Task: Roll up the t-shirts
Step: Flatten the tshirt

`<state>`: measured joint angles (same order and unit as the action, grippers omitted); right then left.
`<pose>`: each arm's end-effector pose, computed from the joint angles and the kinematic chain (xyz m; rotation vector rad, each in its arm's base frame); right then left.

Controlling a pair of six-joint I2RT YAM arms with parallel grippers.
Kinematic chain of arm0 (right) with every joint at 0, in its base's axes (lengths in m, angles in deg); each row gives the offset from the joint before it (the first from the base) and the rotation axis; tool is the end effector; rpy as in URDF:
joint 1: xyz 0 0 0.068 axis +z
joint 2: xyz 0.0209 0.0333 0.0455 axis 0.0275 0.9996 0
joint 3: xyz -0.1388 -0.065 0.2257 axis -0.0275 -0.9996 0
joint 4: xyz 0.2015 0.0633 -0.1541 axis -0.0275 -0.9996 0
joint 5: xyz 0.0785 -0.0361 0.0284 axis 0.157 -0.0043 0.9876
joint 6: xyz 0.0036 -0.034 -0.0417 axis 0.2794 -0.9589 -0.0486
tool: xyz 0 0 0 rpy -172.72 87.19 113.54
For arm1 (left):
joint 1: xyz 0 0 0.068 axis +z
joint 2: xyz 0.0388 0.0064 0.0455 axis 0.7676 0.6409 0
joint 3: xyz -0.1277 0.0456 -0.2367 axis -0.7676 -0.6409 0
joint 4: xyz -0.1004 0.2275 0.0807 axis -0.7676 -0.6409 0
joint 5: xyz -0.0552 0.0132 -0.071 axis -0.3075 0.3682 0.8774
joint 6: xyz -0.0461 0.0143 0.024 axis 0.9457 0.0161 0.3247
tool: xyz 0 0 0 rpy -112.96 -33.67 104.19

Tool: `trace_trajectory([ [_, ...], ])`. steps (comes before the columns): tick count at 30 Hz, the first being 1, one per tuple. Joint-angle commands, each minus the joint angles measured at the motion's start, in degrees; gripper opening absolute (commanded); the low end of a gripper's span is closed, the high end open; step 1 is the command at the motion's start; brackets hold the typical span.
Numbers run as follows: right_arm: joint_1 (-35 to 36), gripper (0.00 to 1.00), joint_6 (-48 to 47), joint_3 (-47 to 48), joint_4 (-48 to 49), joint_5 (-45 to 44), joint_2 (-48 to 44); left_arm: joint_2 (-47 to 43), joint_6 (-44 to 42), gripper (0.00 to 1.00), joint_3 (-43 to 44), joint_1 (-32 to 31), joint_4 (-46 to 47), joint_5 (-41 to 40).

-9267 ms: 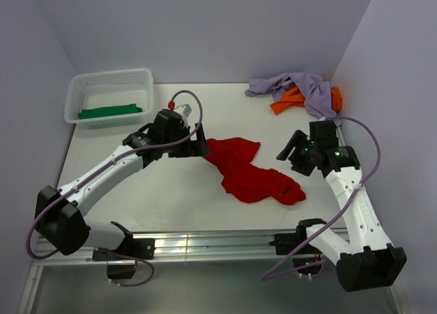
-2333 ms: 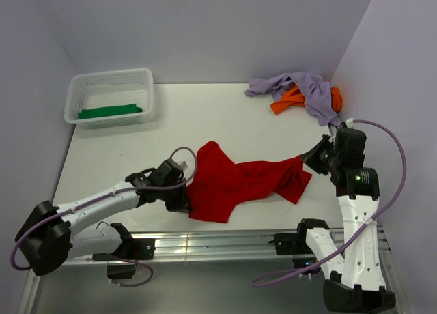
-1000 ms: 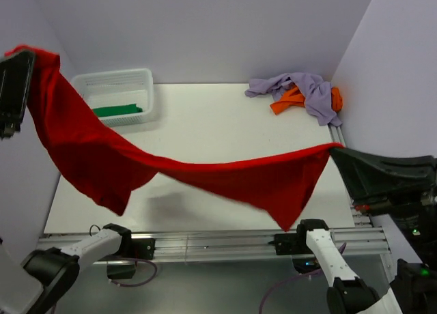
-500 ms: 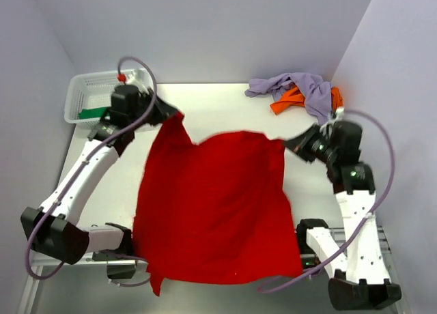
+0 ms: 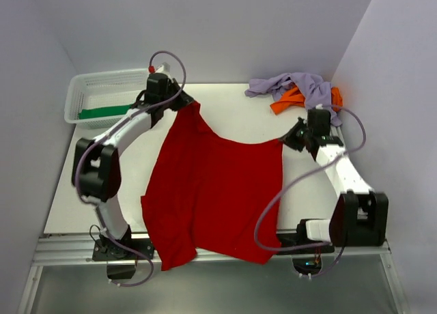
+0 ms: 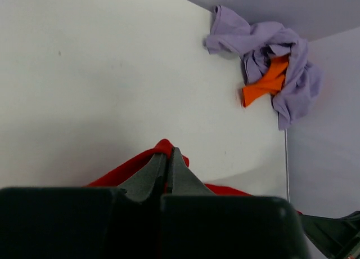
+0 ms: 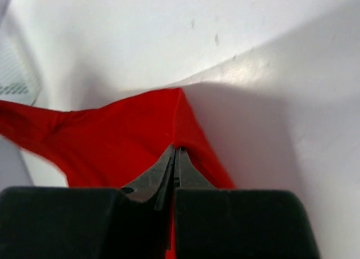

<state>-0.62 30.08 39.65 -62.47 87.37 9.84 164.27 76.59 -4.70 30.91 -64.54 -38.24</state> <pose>0.2546 -0.0003 0.2528 0.6785 2.2491 0.6276 0.3921 -0.1429 0.2937 -0.3533 2.0778 -0.8526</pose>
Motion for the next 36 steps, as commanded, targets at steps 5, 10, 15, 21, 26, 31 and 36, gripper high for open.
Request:
trace_trajectory([
  [5,-0.35,0.00,-4.66,24.09,4.79,-6.34,23.72,18.94,-1.51,0.00,23.43,2.87,1.99,1.56],
  [10,-0.35,0.40,-4.49,48.87,-9.25,-9.06,41.14,29.49,-1.42,0.24,40.39,4.45,-4.34,0.41],
  [15,-0.79,0.61,-4.49,48.77,-12.72,-13.64,39.70,29.54,-0.89,0.91,41.95,7.61,-9.55,1.90],
  [21,-0.71,0.64,-5.37,33.66,-14.54,-13.47,29.94,20.92,-3.01,0.93,33.16,7.97,-11.03,4.62],
  [26,6.05,0.57,-5.02,20.63,-15.96,-15.31,17.91,9.94,-4.67,0.92,21.91,6.48,-14.54,6.47],
  [31,13.26,0.42,-2.65,9.72,-21.31,-17.50,6.39,-2.95,-4.94,0.91,9.64,1.56,-21.75,4.63],
  [36,21.16,0.38,0.34,-0.46,-25.09,-17.95,-3.89,-13.87,-3.53,0.90,-1.55,-0.46,-29.04,3.84],
])
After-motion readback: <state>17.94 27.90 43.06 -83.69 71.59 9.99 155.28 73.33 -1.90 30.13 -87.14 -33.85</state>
